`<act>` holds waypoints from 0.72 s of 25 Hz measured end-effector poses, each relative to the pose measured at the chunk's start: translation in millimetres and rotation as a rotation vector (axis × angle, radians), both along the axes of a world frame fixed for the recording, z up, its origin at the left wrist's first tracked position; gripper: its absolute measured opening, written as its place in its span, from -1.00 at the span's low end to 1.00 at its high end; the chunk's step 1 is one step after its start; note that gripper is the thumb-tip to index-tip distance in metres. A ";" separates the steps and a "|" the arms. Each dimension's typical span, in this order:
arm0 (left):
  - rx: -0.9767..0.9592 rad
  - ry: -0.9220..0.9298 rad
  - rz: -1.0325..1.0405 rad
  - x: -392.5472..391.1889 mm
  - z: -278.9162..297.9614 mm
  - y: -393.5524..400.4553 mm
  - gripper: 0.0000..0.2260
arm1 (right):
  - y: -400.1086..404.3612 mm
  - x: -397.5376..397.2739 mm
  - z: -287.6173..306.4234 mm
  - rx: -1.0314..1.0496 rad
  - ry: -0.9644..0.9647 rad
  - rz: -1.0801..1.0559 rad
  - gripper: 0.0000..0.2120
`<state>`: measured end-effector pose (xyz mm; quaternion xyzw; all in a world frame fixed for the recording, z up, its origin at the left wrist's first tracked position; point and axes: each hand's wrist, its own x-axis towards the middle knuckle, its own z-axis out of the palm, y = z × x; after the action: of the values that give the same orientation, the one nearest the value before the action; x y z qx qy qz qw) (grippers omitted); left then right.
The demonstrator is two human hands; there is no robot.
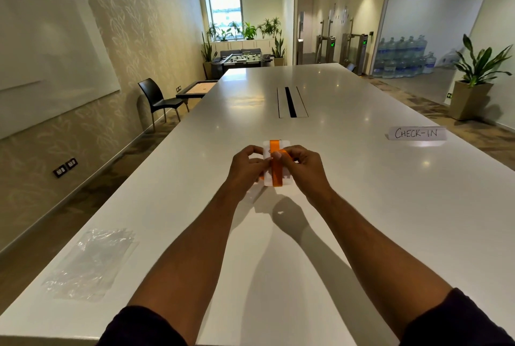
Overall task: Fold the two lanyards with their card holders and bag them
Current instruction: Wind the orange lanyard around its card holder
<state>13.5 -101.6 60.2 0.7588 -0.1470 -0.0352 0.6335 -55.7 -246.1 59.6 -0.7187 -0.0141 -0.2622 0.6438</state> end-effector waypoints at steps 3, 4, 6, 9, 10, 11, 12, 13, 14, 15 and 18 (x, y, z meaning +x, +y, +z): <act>-0.035 0.044 -0.080 -1.5 -2.9 4.1 -0.68 | -8.6 5.2 2.6 -0.103 0.068 -0.001 -0.84; -0.042 0.064 -0.107 -2.1 -4.4 5.7 -0.67 | -11.2 6.8 3.3 -0.144 0.072 0.001 -0.80; -0.053 0.103 -0.141 -2.8 -6.9 7.8 -0.66 | -15.1 10.0 5.2 -0.240 0.067 -0.010 -0.77; -0.050 0.123 -0.169 -0.6 -9.9 8.0 -0.69 | -19.2 15.6 4.9 -0.391 0.053 -0.044 -0.76; -0.032 0.120 -0.173 0.2 -10.4 7.6 -0.68 | -20.9 17.0 3.4 -0.419 0.040 -0.050 -0.76; -0.010 0.114 -0.175 0.7 -10.9 7.0 -0.67 | -22.9 17.7 1.2 -0.439 0.026 -0.055 -0.75; 0.012 0.107 -0.173 0.4 -10.9 6.6 -0.67 | -24.9 17.9 -1.4 -0.460 0.020 -0.061 -0.74; 0.031 0.104 -0.171 -0.5 -10.6 6.3 -0.69 | -27.1 18.1 -4.1 -0.484 0.025 -0.067 -0.74; 0.043 0.106 -0.174 -1.4 -10.4 6.4 -0.70 | -29.6 18.6 -6.6 -0.515 0.035 -0.075 -0.73; 0.051 0.111 -0.182 -1.9 -10.6 6.5 -0.72 | -32.2 18.8 -8.9 -0.554 0.040 -0.082 -0.73; 0.069 0.123 -0.206 -2.5 -12.0 8.2 -0.72 | -38.5 17.0 -14.7 -0.585 0.004 -0.026 -0.72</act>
<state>11.0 -93.4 48.2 0.7576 -0.1838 -0.1517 0.6077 -38.7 -284.7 44.9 -0.8744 -0.0786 -0.2536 0.4060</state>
